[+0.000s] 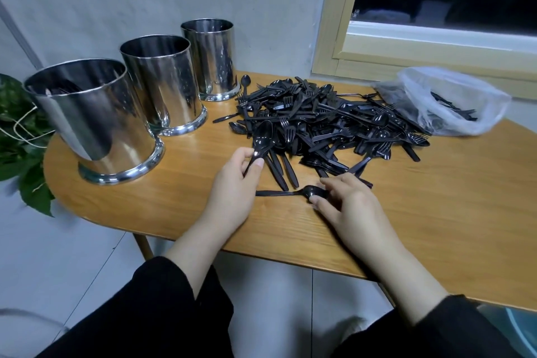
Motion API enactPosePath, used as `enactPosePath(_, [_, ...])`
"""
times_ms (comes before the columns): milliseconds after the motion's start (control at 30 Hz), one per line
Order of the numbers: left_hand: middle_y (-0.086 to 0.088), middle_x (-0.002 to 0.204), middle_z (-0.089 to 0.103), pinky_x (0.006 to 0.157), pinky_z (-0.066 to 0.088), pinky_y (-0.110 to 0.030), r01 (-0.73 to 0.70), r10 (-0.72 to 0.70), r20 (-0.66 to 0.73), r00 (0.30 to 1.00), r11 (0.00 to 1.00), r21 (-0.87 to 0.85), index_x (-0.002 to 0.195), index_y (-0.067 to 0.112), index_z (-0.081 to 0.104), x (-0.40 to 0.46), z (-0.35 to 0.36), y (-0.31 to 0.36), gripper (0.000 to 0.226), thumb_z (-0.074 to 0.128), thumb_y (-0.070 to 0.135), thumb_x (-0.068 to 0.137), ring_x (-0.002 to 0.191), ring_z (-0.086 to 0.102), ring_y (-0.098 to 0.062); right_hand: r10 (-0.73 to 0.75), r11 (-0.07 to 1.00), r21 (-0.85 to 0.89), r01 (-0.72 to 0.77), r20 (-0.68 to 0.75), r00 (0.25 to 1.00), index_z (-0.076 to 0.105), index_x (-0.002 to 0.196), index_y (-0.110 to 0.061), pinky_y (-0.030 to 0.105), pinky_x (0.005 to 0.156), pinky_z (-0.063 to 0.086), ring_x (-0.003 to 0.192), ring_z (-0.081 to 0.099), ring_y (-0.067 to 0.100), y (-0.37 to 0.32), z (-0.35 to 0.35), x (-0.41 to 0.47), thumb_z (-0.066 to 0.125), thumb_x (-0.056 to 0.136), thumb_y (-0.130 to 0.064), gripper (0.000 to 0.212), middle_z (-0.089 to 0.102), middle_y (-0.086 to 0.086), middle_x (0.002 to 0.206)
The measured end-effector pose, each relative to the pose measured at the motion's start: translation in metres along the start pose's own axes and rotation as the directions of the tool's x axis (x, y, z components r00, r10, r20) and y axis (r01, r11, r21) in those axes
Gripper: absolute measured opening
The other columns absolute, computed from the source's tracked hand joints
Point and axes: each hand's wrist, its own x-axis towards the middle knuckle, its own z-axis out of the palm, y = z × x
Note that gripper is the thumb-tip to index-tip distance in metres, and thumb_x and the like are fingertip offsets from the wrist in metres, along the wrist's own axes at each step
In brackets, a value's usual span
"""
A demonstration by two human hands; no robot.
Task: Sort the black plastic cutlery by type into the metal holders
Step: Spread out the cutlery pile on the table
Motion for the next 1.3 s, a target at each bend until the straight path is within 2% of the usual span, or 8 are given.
enactPosePath(100, [0.002, 0.073, 0.063, 0.054, 0.037, -0.014, -0.026, 0.025, 0.016, 1.0, 0.999, 0.025, 0.094, 0.024, 0.058, -0.001, 0.001, -0.004, 0.017, 0.05, 0.03, 0.108, 0.054, 0.046, 0.0, 0.062, 0.995, -0.084, -0.062, 0.004, 0.998, 0.068, 0.124, -0.022, 0.038, 0.085, 0.05, 0.101, 0.056, 0.021, -0.006, 0.005, 0.002, 0.065, 0.091, -0.051, 0.044, 0.053, -0.008, 0.107])
enactPosePath(267, [0.014, 0.06, 0.056, 0.055, 0.037, -0.029, -0.032, 0.032, -0.006, 0.999, 0.999, 0.005, 0.084, 0.018, 0.062, -0.004, 0.0, -0.011, 0.028, 0.053, 0.032, 0.106, 0.053, 0.045, -0.005, 0.057, 0.994, -0.094, -0.057, -0.001, 0.998, 0.067, 0.112, -0.027, 0.037, 0.084, 0.049, 0.098, 0.056, 0.021, -0.01, 0.005, -0.001, 0.068, 0.088, -0.053, 0.035, 0.051, -0.012, 0.102])
enactPosePath(367, [0.0, 0.076, 0.066, 0.065, 0.049, -0.039, -0.029, 0.028, -0.03, 0.999, 0.999, -0.03, 0.092, 0.021, 0.068, -0.005, -0.001, -0.011, 0.02, 0.055, 0.031, 0.105, 0.064, 0.055, -0.01, 0.015, 0.998, -0.063, -0.016, -0.006, 1.0, 0.065, 0.103, -0.027, 0.035, 0.084, 0.047, 0.095, 0.054, 0.016, -0.009, 0.003, -0.004, 0.07, 0.086, -0.051, 0.03, 0.053, -0.013, 0.097])
enactPosePath(833, [0.014, 0.088, 0.064, 0.07, 0.039, -0.008, -0.211, 0.176, 0.21, 0.962, 0.965, 0.158, 0.105, 0.022, 0.073, -0.007, 0.008, -0.01, 0.017, 0.056, 0.025, 0.105, 0.085, 0.058, 0.004, -0.194, 0.958, 0.156, 0.241, -0.266, 0.944, 0.074, 0.101, -0.013, 0.007, 0.08, 0.04, 0.085, 0.06, 0.006, -0.017, 0.006, 0.001, 0.068, 0.093, -0.028, 0.018, 0.069, -0.005, 0.09])
enactPosePath(933, [0.01, 0.09, 0.072, 0.071, 0.045, -0.017, -0.155, 0.127, 0.221, 0.967, 0.981, 0.113, 0.108, 0.027, 0.073, -0.007, 0.005, -0.008, 0.021, 0.053, 0.029, 0.107, 0.084, 0.063, -0.002, -0.128, 0.957, 0.209, 0.198, -0.308, 0.943, 0.072, 0.097, -0.015, 0.01, 0.074, 0.042, 0.079, 0.06, 0.007, -0.024, 0.008, 0.007, 0.075, 0.089, -0.022, 0.011, 0.07, -0.006, 0.084])
enactPosePath(1067, [0.017, 0.067, 0.062, 0.062, 0.04, -0.029, -0.156, 0.126, 0.267, 0.955, 0.983, 0.093, 0.076, 0.032, 0.063, -0.009, 0.003, -0.007, 0.03, 0.054, 0.035, 0.104, 0.063, 0.053, -0.002, 0.006, 0.951, 0.298, 0.086, -0.296, 0.955, 0.056, 0.086, -0.021, 0.025, 0.059, 0.037, 0.06, 0.045, 0.012, -0.029, 0.011, 0.013, 0.077, 0.086, -0.033, 0.024, 0.049, -0.007, 0.063])
enactPosePath(1200, [0.013, 0.076, 0.069, 0.067, 0.043, -0.024, -0.157, 0.123, 0.293, 0.948, 0.983, 0.094, 0.088, 0.029, 0.07, -0.007, 0.005, -0.007, 0.01, 0.072, 0.038, 0.093, 0.069, 0.057, -0.002, 0.053, 0.927, 0.37, 0.054, -0.272, 0.961, 0.05, 0.095, -0.028, 0.018, 0.061, 0.037, 0.066, 0.049, 0.01, -0.03, 0.012, 0.014, 0.076, 0.085, -0.035, 0.029, 0.05, -0.007, 0.071])
enactPosePath(1300, [0.02, 0.068, 0.063, 0.06, 0.04, -0.019, -0.178, 0.137, 0.278, 0.951, 0.976, 0.125, 0.077, 0.03, 0.064, -0.007, 0.004, -0.008, 0.024, 0.063, 0.035, 0.101, 0.066, 0.056, -0.001, 0.07, 0.893, 0.449, 0.035, -0.213, 0.975, 0.055, 0.103, -0.029, 0.013, 0.064, 0.039, 0.071, 0.055, 0.007, -0.03, 0.01, 0.015, 0.074, 0.089, -0.03, 0.024, 0.058, -0.01, 0.076])
